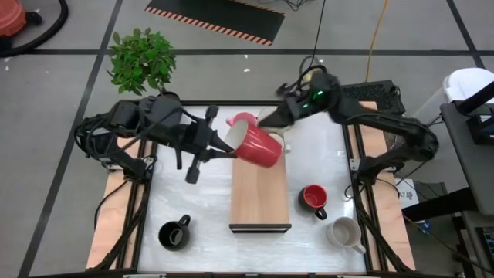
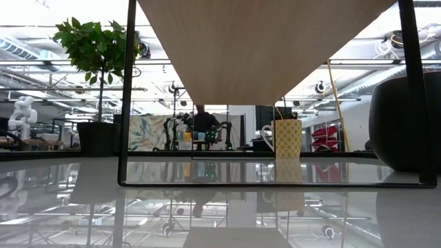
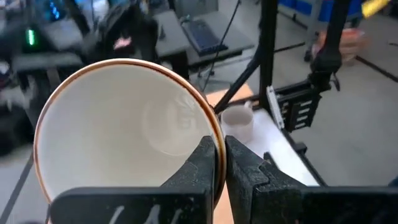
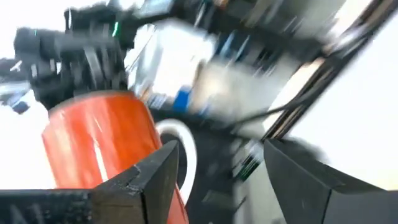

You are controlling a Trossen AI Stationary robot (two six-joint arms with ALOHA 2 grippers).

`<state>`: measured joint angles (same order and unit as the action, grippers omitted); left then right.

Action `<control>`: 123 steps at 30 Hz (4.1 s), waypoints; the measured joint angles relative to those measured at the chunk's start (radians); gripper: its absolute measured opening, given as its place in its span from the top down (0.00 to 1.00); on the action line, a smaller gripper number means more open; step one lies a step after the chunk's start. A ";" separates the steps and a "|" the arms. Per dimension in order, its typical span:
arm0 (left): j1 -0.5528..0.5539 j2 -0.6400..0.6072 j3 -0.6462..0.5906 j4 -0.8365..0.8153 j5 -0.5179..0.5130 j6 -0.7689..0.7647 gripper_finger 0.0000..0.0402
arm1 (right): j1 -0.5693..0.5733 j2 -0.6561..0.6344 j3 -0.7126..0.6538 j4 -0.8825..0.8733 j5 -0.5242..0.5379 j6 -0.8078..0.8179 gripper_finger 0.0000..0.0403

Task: Place coffee mugs
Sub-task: Put the orange mug on the shelf

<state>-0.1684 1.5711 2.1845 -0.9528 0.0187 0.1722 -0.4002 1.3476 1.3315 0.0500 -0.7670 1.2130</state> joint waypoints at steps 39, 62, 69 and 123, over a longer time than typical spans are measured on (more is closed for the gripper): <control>0.224 0.088 0.101 -0.409 -0.008 -0.097 0.96 | 0.188 -0.543 -0.253 -0.454 0.846 -0.262 0.46; 0.122 0.288 0.100 -0.548 -0.050 -0.059 0.95 | 0.193 -0.639 -0.448 0.058 0.870 -0.237 0.46; 0.131 0.335 0.100 -0.558 -0.059 -0.031 0.94 | 0.193 -0.636 -0.448 0.050 0.870 -0.233 0.46; 0.162 0.384 0.100 -0.516 -0.073 0.074 0.91 | 0.192 -0.654 -0.448 0.051 0.840 -0.311 0.46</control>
<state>-0.0063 1.9547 2.2848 -1.4693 -0.0546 0.2461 -0.2077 0.6937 0.8833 0.1008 0.0733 0.9017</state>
